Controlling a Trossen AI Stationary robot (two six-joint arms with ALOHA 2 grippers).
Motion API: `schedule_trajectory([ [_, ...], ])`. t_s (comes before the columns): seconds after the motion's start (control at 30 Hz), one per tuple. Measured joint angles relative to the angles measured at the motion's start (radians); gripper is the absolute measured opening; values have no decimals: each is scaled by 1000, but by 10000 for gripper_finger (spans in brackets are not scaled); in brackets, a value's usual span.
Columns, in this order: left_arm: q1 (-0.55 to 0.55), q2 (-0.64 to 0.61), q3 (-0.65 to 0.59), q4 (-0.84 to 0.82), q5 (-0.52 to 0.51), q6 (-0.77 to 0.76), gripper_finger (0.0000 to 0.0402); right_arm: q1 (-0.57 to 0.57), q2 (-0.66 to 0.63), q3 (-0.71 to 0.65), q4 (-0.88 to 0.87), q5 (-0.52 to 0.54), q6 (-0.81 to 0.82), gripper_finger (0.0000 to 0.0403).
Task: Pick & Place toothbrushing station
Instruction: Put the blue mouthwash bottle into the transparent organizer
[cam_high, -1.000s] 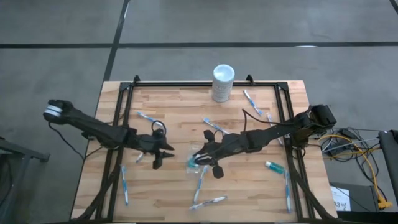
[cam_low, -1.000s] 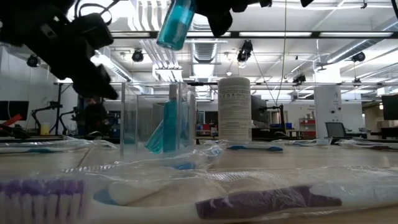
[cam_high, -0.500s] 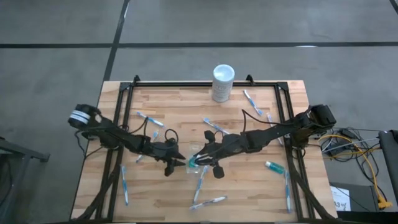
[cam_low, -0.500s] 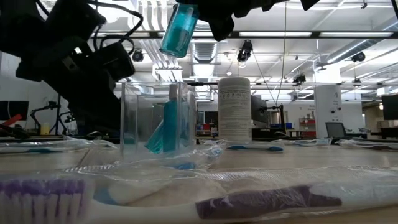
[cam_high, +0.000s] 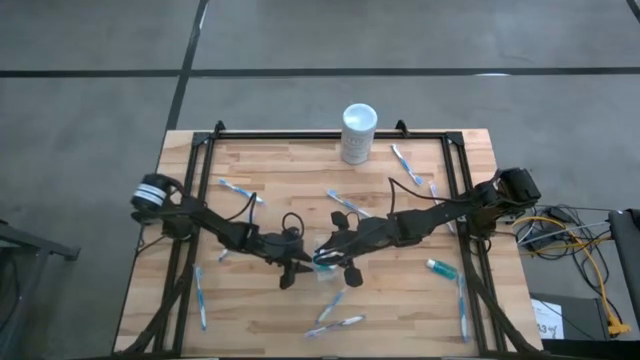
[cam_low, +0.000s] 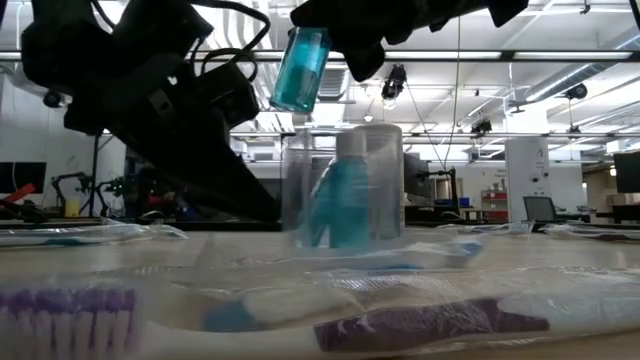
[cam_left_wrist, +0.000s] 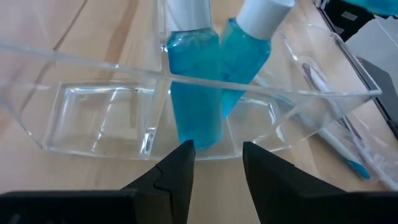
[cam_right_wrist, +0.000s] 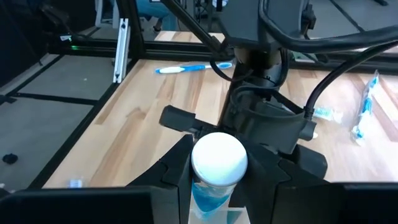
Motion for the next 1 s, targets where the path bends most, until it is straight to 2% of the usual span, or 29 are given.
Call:
schedule_trajectory([
  [0.43, 1, -20, -9, -13, 14, -13, 142, 4, 0, -10, -130, 0, 38, 93],
  [1.0, 7, -38, -20, -9, 13, -15, 142, 21, 0, -56, -148, -8, 73, 100],
])
